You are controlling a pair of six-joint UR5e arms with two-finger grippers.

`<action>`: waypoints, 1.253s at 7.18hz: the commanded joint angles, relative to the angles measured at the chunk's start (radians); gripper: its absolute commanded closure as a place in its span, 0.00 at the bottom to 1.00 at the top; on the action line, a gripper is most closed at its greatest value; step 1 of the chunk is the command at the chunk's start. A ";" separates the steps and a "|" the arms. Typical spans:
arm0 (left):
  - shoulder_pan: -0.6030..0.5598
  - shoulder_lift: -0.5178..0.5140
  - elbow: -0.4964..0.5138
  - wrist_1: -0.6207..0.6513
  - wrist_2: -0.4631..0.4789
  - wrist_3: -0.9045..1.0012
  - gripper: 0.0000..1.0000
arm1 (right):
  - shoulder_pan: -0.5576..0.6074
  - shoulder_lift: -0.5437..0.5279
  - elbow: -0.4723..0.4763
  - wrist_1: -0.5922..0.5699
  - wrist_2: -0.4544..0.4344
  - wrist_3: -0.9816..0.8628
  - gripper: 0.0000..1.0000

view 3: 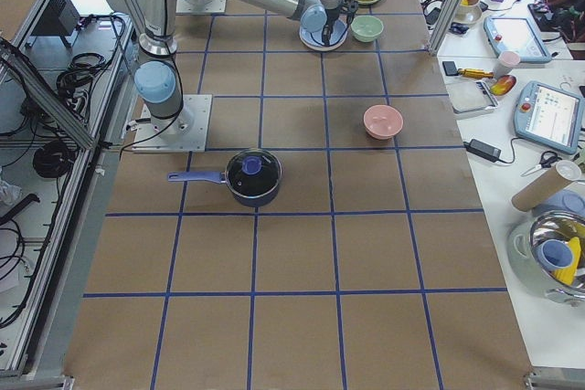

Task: Stack three plates with pink and blue

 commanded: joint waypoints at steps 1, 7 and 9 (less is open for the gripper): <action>-0.001 -0.001 0.001 0.017 -0.002 -0.009 0.00 | -0.138 -0.020 -0.111 0.165 -0.092 -0.292 0.00; -0.001 -0.001 0.000 0.017 -0.004 -0.003 0.00 | -0.206 -0.360 -0.126 0.523 -0.176 -0.564 0.00; -0.001 -0.001 0.000 0.017 -0.002 -0.004 0.00 | -0.207 -0.363 -0.122 0.533 -0.167 -0.552 0.00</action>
